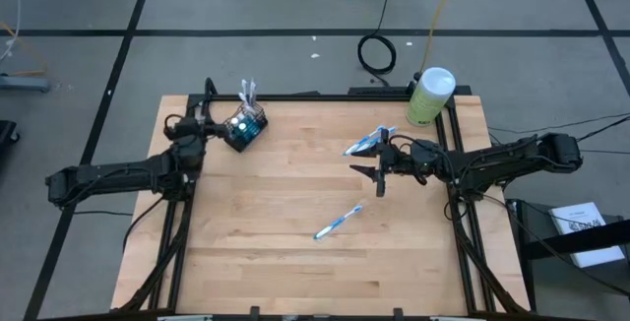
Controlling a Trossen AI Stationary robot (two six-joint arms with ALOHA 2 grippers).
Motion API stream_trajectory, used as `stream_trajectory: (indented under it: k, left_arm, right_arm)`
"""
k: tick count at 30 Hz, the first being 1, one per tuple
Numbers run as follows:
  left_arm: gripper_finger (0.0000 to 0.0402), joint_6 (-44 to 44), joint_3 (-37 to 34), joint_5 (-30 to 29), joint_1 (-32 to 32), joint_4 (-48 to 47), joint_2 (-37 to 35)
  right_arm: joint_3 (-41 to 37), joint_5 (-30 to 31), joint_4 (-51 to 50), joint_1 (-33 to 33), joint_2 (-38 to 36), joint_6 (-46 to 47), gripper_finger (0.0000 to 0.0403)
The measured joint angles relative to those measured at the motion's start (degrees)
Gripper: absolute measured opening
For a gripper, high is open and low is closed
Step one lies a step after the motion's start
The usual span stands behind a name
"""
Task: Pick & Place toothbrushing station
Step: Put the blue toothbrush into the left compartment of the wire organizer
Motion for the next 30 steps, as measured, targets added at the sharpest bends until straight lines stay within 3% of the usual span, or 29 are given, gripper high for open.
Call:
stream_trajectory:
  k: [6, 18, 23, 30]
  left_arm:
    - [0.0192, 3.72, 0.0, 0.03, -0.8, 6.57, 0.0]
    - [0.0186, 23.48, 0.0, 1.18, -8.75, 27.03, -0.02]
    - [0.0186, 27.05, 0.0, 11.15, -17.2, 27.47, 0.2]
    - [0.0186, 27.02, 5.36, 10.97, -28.94, 22.36, 5.56]
  right_arm:
    - [0.0, 0.0, 0.0, 0.0, 0.0, -0.04, 0.0155]
    - [0.0, 0.0, -0.37, 0.0, 0.0, -0.07, 0.0155]
    - [0.0, 0.01, -0.35, 0.01, 0.0, -0.38, 0.0155]
    - [0.0, 0.02, -0.36, 0.0, 0.0, -0.52, 0.0155]
